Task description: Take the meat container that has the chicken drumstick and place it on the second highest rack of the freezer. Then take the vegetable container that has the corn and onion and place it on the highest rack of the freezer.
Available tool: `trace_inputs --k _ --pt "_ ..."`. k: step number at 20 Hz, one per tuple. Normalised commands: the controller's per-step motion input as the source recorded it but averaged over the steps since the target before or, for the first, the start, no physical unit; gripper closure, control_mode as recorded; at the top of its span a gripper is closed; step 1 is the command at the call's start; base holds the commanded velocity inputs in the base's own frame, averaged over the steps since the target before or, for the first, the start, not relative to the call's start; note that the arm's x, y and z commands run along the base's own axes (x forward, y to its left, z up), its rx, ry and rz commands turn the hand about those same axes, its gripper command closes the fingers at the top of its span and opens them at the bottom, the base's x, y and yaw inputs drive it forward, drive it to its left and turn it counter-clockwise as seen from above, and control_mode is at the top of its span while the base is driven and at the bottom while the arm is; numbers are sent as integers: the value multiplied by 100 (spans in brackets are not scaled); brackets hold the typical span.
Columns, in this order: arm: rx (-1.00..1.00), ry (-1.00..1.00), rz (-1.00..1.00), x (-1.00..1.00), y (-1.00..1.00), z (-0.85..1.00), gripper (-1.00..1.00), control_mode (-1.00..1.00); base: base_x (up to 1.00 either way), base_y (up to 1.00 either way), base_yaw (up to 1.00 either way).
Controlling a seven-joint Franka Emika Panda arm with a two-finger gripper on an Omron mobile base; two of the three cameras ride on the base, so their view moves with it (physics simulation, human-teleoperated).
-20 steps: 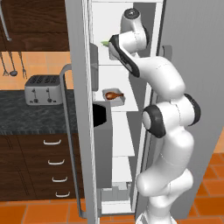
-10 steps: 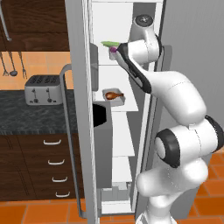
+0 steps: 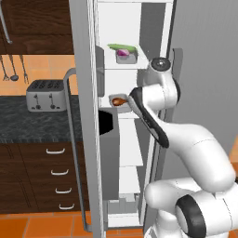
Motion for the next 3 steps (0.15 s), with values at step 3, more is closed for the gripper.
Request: trace_inputs --k 3 --pt "0 38 -3 -82 0 -100 -100 -100 0 0 0"
